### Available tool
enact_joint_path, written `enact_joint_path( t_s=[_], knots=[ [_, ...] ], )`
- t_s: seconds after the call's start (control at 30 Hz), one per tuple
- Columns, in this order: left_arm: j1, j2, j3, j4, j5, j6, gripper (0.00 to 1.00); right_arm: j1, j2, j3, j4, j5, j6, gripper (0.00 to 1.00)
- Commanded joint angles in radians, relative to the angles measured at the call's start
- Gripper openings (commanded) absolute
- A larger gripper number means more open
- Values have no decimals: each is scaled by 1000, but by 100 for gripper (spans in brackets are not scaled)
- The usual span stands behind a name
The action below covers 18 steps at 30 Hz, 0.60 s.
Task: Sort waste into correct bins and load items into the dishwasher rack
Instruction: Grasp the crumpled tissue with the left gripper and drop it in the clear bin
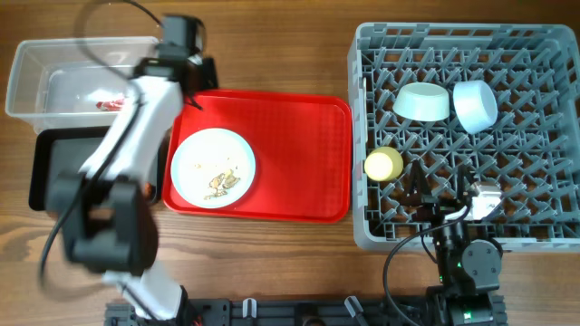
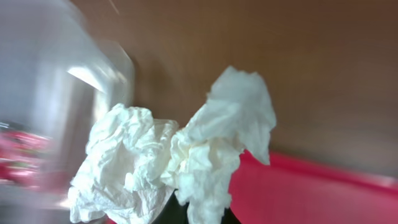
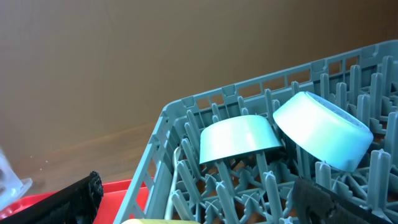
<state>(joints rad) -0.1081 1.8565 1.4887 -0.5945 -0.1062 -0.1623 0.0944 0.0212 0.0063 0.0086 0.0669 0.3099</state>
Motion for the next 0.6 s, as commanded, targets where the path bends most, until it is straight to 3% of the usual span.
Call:
enact_joint_path(
  t_s=[0.0,0.1,0.13,0.17,0.2,0.27,0.37,0.43,0.47,0.57],
  knots=[
    [127,-164,42,-8,-28,-63,4,-2,-3,-1,5,-17,7,100],
    [242,-126,9,-14,-63,-63,4,-2,-3,-1,5,-17,8,100],
    [270,-99,0,3,-63,-64,16,-2,-3,-1,5,-17,8,100],
    [299,-50,-2,38,-63,-62,76,-2,-3,-1,5,-17,8,100],
    [313,-22,-2,56,-61,-53,98,-2,-3,-1,5,-17,8,100],
    [329,0,-2,44,-38,-21,99,-2,-3,-1,5,-17,8,100],
    [297,-76,39,-74,35,-23,88,-2,-3,-1,5,-17,8,100],
    [156,-239,58,-227,133,-26,70,-2,-3,-1,5,-17,8,100],
    [116,-262,58,-265,137,-26,66,-2,-3,-1,5,-17,8,100],
    [-22,-289,55,-382,135,-28,65,-2,-3,-1,5,-17,8,100]
  ],
)
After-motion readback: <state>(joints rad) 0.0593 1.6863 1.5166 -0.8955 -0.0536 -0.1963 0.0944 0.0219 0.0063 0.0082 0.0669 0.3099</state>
